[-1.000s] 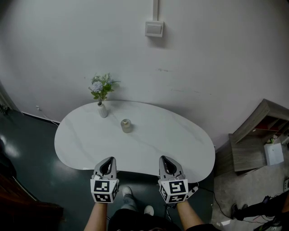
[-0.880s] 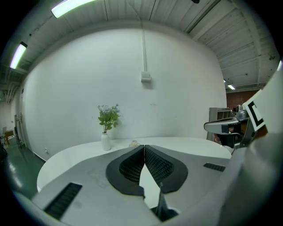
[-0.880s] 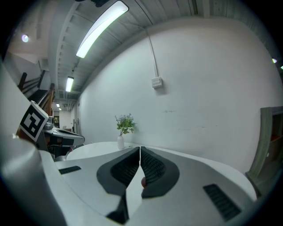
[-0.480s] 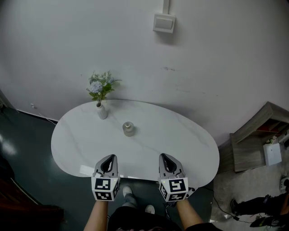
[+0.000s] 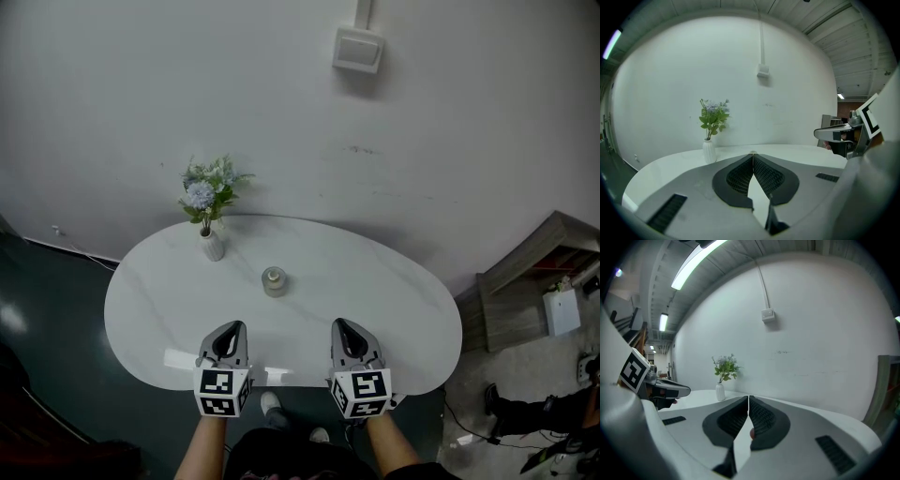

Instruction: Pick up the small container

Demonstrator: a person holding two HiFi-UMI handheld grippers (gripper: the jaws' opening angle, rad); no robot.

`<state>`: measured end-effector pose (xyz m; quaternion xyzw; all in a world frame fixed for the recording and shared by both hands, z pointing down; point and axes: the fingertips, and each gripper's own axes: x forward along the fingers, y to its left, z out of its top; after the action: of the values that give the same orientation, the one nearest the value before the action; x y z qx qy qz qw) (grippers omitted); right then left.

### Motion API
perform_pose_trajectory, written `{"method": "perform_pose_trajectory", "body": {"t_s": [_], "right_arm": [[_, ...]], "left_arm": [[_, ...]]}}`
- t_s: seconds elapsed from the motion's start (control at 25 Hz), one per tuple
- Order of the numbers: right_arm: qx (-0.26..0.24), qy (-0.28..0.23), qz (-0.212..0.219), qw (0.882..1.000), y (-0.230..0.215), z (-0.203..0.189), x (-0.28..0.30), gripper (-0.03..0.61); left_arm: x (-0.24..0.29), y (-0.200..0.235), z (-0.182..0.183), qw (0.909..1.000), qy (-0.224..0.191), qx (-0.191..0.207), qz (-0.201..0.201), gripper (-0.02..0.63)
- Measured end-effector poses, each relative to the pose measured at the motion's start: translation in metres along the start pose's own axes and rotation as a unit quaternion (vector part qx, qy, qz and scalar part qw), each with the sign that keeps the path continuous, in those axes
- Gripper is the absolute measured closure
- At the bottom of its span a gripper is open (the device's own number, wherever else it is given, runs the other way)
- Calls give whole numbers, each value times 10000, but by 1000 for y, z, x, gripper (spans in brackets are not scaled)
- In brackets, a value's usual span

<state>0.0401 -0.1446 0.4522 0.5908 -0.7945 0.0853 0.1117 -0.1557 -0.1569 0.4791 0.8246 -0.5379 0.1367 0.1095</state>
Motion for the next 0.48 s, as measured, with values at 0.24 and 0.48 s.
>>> {"method": "perform_pose_trajectory", "body": {"t_s": [0.24, 0.48], "right_arm": [[16, -17, -234, 9997, 8, 9, 19, 511], [11, -33, -400, 9992, 13, 13, 26, 511]], "left_arm": [[16, 21, 8, 9997, -35, 41, -227, 601], [26, 32, 13, 9992, -79, 71, -374, 601]]}}
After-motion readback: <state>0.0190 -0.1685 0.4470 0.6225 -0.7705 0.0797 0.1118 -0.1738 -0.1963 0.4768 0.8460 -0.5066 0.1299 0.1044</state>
